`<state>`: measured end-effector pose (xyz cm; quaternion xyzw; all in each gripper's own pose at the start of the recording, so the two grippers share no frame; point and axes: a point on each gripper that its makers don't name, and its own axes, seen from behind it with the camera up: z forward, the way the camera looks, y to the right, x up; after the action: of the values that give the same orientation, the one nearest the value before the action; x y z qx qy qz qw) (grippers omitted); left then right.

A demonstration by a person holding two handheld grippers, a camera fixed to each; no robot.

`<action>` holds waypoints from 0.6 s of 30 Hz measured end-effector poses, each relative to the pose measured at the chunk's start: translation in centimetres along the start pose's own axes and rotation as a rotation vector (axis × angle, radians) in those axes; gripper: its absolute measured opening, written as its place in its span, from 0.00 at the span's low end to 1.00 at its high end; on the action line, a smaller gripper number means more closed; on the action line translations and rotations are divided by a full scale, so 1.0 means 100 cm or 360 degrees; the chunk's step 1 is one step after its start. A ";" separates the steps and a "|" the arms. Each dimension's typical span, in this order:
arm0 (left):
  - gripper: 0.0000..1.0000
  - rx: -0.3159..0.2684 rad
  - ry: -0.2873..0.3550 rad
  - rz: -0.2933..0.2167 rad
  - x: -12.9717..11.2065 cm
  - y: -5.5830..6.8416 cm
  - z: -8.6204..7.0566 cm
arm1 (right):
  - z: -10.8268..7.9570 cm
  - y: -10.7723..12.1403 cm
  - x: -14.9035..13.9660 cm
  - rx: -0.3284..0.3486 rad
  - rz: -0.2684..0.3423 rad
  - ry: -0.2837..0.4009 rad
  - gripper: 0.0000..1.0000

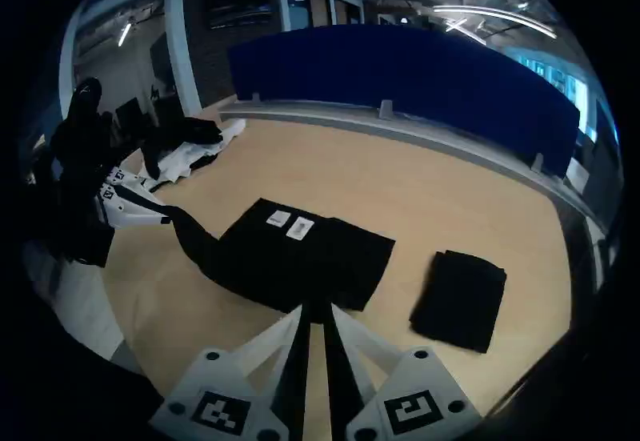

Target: Fold towel

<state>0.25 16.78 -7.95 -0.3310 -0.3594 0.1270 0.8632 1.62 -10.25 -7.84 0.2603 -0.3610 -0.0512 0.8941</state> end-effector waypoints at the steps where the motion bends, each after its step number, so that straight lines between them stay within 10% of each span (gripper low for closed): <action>1: 0.10 0.0001 0.0001 -0.0003 0.002 -0.002 0.001 | 0.003 0.002 0.001 -0.0004 0.0006 -0.0002 0.11; 18: 0.10 0.0031 -0.0037 0.0009 0.029 -0.049 0.068 | 0.064 0.052 0.020 -0.0101 0.0075 -0.0073 0.11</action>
<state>-2.52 17.72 0.40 -0.3222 -0.3671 0.1367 0.8618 -1.75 -9.12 -0.14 0.2219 -0.3857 -0.0474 0.8943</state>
